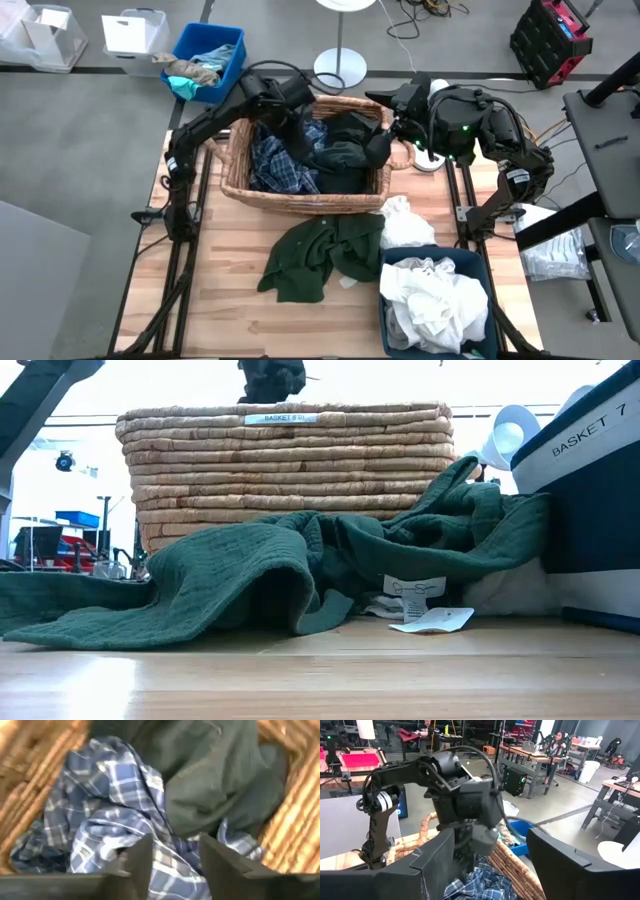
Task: Sort clothes
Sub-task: Put the blue checkered polo shirt into the brown laundry basket
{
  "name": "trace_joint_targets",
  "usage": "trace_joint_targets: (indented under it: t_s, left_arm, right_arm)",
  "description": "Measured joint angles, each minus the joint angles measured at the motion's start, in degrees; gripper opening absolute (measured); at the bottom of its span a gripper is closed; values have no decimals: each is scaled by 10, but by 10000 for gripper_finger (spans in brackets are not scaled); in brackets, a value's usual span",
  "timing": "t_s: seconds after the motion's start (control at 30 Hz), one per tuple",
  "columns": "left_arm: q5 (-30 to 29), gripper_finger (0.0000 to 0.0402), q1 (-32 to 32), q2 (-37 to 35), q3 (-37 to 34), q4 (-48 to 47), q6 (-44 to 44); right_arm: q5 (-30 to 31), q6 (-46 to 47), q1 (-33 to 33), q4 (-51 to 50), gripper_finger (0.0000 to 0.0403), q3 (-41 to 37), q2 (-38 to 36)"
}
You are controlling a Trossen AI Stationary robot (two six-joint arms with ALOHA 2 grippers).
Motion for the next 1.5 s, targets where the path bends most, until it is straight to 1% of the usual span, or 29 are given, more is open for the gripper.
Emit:
trace_joint_targets:
  t_s: [0.03,0.1,0.13,0.17,0.23,0.37,0.43,0.6,0.7,0.77,0.87,1.0,1.13,1.2,1.27,1.37,1.5]
  left_arm:
    - [-5,117,-3,0,-2,-7,5]
    - [-29,53,-4,4,-10,-15,3]
    - [-39,28,-3,6,-15,-13,-3]
    - [-50,15,0,7,-21,-12,-10]
    - [-57,11,4,11,-31,-11,-2]
    - [-38,2,13,13,-68,-9,6]
    - [-40,1,20,14,-103,-6,7]
    - [-49,0,39,14,-217,22,-8]
    - [-49,0,44,14,-276,56,-8]
    - [-44,0,46,14,-309,82,2]
    - [-20,0,47,14,-351,112,12]
    - [-9,0,47,14,-389,131,13]
    - [-16,0,47,13,-395,130,2]
    - [-33,0,47,10,-387,125,-16]
    - [-36,0,45,3,-377,122,-19]
    - [-38,0,44,-6,-349,113,-20]
    - [-40,10,43,-8,-297,65,-23]
  right_arm:
    - [0,-2,0,0,241,0,0]
    - [0,-4,0,0,240,0,0]
    - [0,-5,0,0,240,0,0]
    - [0,-5,0,0,241,0,0]
    - [0,-4,0,-1,244,0,0]
    - [0,-3,0,-2,250,0,0]
    - [0,-2,0,-2,251,0,0]
    - [0,4,0,-3,246,0,0]
    - [0,3,0,-3,239,0,0]
    - [0,3,0,-4,236,0,0]
    - [0,3,0,-6,236,0,0]
    - [0,3,0,-11,242,0,0]
    - [0,7,0,-12,248,0,0]
    - [0,7,0,-13,249,0,0]
    - [0,7,0,-13,247,0,0]
    - [0,7,0,-14,242,0,0]
    - [0,6,0,-14,237,0,0]
